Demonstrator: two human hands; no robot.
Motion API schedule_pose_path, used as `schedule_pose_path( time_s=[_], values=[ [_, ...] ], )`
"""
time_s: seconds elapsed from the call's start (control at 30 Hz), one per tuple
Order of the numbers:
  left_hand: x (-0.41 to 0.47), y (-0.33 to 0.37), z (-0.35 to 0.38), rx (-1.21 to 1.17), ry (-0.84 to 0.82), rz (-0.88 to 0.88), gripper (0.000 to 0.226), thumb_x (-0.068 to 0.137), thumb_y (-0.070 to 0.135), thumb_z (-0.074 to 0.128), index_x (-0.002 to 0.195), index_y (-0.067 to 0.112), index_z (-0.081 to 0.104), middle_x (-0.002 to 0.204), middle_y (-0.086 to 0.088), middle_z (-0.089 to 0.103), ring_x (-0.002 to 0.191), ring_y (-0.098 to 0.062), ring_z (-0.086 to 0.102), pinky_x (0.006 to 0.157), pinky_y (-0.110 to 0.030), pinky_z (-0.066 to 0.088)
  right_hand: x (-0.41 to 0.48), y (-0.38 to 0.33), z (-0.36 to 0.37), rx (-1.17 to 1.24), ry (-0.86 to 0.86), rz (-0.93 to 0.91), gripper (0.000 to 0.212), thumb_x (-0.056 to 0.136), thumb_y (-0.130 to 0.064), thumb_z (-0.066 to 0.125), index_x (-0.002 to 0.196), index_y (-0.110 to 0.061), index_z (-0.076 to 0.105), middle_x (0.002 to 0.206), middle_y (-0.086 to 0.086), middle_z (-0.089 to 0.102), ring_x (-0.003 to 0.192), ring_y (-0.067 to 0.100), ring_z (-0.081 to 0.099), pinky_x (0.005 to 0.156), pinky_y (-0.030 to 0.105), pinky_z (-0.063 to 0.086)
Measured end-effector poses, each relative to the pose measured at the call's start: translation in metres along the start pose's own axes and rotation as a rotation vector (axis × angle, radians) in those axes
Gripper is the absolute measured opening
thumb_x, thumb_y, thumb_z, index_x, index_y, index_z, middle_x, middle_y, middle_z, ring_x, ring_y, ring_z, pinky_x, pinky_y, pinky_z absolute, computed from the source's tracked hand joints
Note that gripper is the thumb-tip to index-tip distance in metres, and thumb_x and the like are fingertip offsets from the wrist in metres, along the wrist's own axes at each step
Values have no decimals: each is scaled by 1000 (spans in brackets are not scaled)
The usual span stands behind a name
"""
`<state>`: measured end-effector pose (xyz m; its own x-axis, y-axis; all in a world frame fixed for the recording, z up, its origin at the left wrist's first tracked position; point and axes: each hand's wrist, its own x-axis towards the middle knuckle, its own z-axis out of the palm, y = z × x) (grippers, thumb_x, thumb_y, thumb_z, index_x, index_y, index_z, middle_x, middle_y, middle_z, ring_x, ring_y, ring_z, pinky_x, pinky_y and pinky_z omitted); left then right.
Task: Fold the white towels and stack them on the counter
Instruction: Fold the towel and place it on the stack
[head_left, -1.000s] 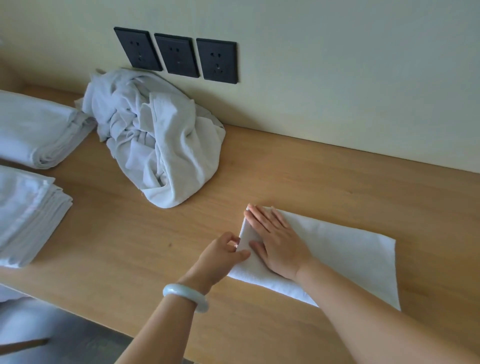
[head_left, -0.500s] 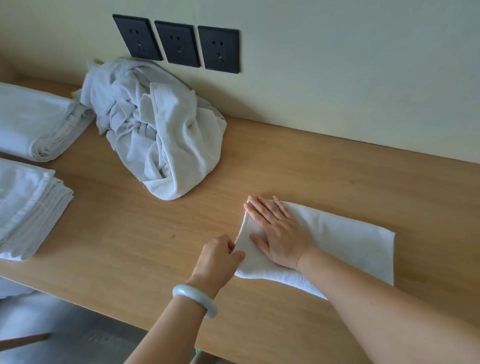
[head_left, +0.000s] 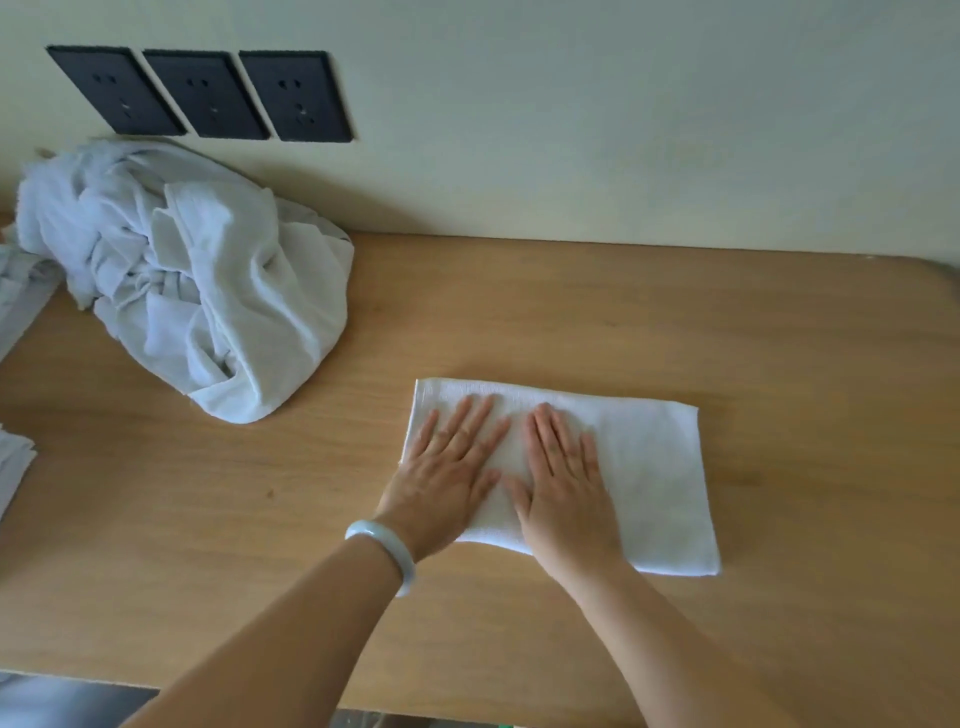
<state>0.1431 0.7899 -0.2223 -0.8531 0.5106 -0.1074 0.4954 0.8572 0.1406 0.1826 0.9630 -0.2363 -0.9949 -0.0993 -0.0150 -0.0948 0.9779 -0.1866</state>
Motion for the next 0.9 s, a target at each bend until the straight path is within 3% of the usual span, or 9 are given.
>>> schedule_pose_path(
  time_s=[0.17, 0.27, 0.37, 0.47, 0.6, 0.73, 0.8, 0.9],
  values=[
    [-8, 9, 1, -19, 16, -106, 58, 102, 48, 8, 156, 31, -8, 164, 4, -14, 150, -16, -15, 122, -47, 3, -35, 61, -16, -86, 26, 193, 71, 98, -53, 11, 154, -11, 10, 163, 3, 3, 150, 16, -2, 120, 45, 6],
    [-5, 16, 0, -40, 13, -116, 59, 101, 44, 4, 156, 27, -4, 164, 2, -14, 149, -16, -17, 122, -45, -2, -33, 50, -24, -2, 52, 329, 74, 98, -53, 8, 151, -3, 20, 160, 12, 15, 149, 22, 7, 118, 47, 7],
    [3, 23, 2, -94, 62, -128, 60, 100, 39, 6, 157, 22, 8, 164, 0, -6, 151, -16, -11, 120, -42, -2, -14, -12, -18, 77, 85, 186, 63, 97, -37, 25, 145, 2, 35, 155, 17, 28, 146, 27, 21, 115, 48, 15],
    [2, 23, 9, -57, 97, -148, 57, 102, 37, 11, 157, 23, 6, 165, 1, -3, 151, -15, -6, 121, -43, 2, -21, -39, -4, 47, -11, 39, 60, 95, -31, 27, 146, -1, 35, 158, 13, 17, 148, 27, 15, 116, 49, 16],
    [-2, 18, 8, -65, 131, -109, 57, 102, 36, 18, 157, 26, 6, 165, 3, 1, 151, -14, -2, 121, -44, 4, -49, 13, -10, 31, -23, 142, 68, 98, -46, 24, 153, -7, 17, 162, 7, 11, 150, 20, 6, 118, 46, 13],
    [5, 31, 7, -47, 166, -139, 58, 101, 33, 18, 156, 16, 16, 164, -5, 6, 152, -21, 4, 120, -44, 5, -73, 70, -32, 180, 13, 136, 60, 102, -39, 28, 152, -6, 24, 160, 6, 19, 149, 17, 14, 118, 42, 18],
    [21, 50, 0, -55, 203, -62, 57, 99, 28, 24, 151, 6, 31, 161, -11, 19, 150, -26, 14, 120, -46, 14, -80, 89, -46, 304, 167, 235, 50, 99, -24, 46, 145, -6, 39, 151, 7, 39, 142, 17, 30, 113, 39, 31],
    [58, 96, -9, -35, 178, 278, 54, 100, 24, 28, 150, 6, 34, 161, -11, 22, 150, -26, 17, 121, -45, 22, -87, 106, -70, 496, 246, 630, 34, 86, -11, 65, 120, -13, 60, 111, -3, 55, 110, 20, 50, 90, 33, 47]
  ],
)
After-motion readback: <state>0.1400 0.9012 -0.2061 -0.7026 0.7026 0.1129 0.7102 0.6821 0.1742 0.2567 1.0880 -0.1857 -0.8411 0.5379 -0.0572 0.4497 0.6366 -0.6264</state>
